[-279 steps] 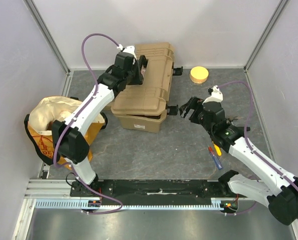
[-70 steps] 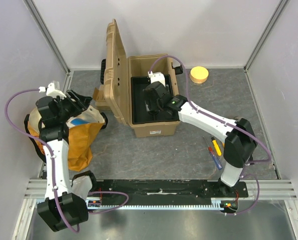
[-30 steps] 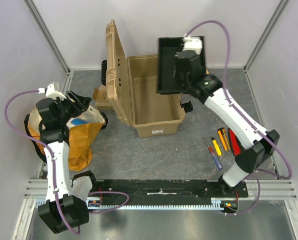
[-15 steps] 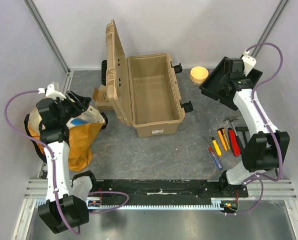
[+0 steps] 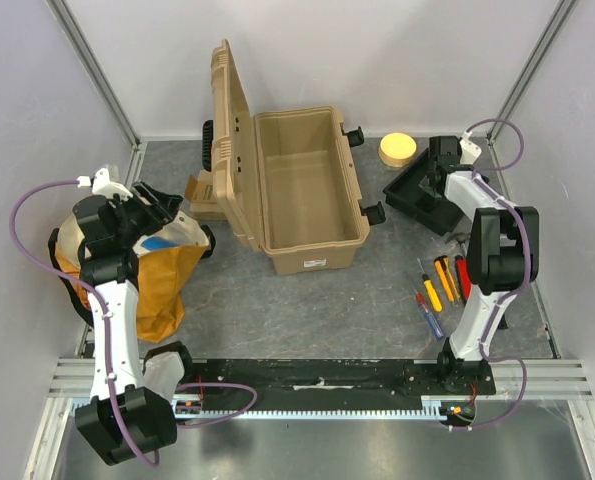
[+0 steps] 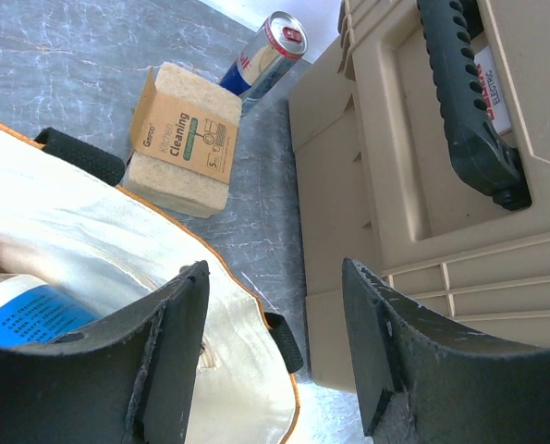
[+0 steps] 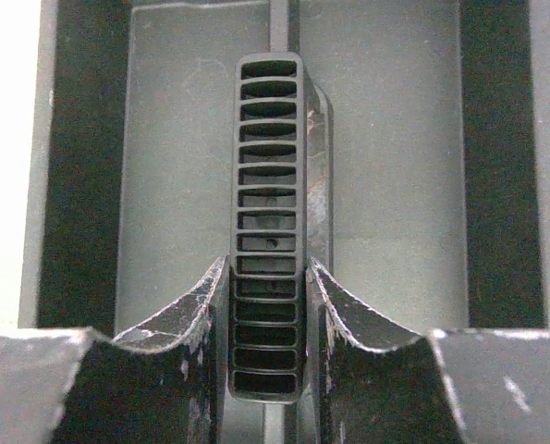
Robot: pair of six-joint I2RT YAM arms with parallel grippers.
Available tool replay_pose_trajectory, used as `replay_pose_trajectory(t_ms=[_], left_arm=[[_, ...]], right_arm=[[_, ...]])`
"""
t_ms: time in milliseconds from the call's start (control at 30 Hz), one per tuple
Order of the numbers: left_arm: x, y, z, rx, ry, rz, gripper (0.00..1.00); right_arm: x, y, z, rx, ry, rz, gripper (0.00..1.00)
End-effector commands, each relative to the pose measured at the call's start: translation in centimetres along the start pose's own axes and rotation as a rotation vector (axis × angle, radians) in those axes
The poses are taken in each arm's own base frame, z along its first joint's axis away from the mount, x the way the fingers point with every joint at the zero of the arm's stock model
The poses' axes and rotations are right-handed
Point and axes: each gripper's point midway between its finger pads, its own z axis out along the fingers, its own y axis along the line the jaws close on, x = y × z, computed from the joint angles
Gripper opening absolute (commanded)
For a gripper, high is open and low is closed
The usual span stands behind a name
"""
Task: Pack the tool kit
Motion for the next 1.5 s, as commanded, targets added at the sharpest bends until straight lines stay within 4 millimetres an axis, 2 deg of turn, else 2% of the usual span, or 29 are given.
replay_pose_trajectory(t_ms=[0,133,300,333,400,600,667,733,967,1100,1267,1333,1400,1467], left_arm=[[-0.5,0.3,0.2,-0.003,-0.020,0.035,0.65],[-0.4,0.3,0.3,-0.004,-0.019,0.035,0.65],[-0.4,0.4,0.2,-0.008,-0.021,0.031,0.65],[-0.4,0.4,0.3,-0.007,-0.019,0.031,0.65],[-0.4,0.3,0.2,-0.007,-0.020,0.028,0.65],[-0.3,0.3,0.2,-0.004,-0.018,0.025,0.65],[-0.2,0.2,0.3,0.001,-0.011,0.024,0.65],[-0.2,0.1,0.3,0.003,-0.009,0.020,0.65],[-0.1,0.2,0.3,0.001,-0.001,0.003,0.65],[-0.2,0.3,0.1,-0.013,-0.011,0.011,0.65],[-0.2,0.3,0.1,-0.015,-0.013,0.015,0.65],[-0.2,0.3,0.0,-0.017,-0.013,0.013,0.65],[-0.2,0.5,0.0,-0.024,-0.012,0.011,0.65],[-0.2,0.4,0.0,-0.021,-0.012,0.014,0.65]], right_arm=[[-2.8,3.1,1.0,-0.101,-0.072,0.066,0.00],[-0.9,2.9,2.5,-0.087,-0.021,0.039,0.05],[-0.3,2.3,2.2,-0.069,-0.007,0.016,0.31],[-0.8,2.1,1.9,-0.068,-0.019,0.010,0.41],[-1.6,1.8,1.0,-0.061,-0.040,-0.004,0.53],[-5.2,0.7,-4.1,-0.060,-0.125,-0.076,0.76],[-4.7,0.3,-6.1,-0.063,-0.111,-0.122,0.81],[-2.9,-0.7,-7.9,-0.064,-0.077,-0.166,0.81],[5.9,-3.5,-13.3,-0.163,0.056,-0.193,0.80],[10.3,-5.8,-14.1,-0.169,0.138,-0.188,0.75],[14.5,-8.0,-15.1,-0.175,0.248,-0.209,0.69],[15.5,-9.5,-15.2,-0.133,0.263,-0.200,0.69],[15.3,-11.1,-14.9,-0.069,0.222,-0.186,0.71],[14.8,-11.7,-14.7,-0.035,0.193,-0.159,0.71]])
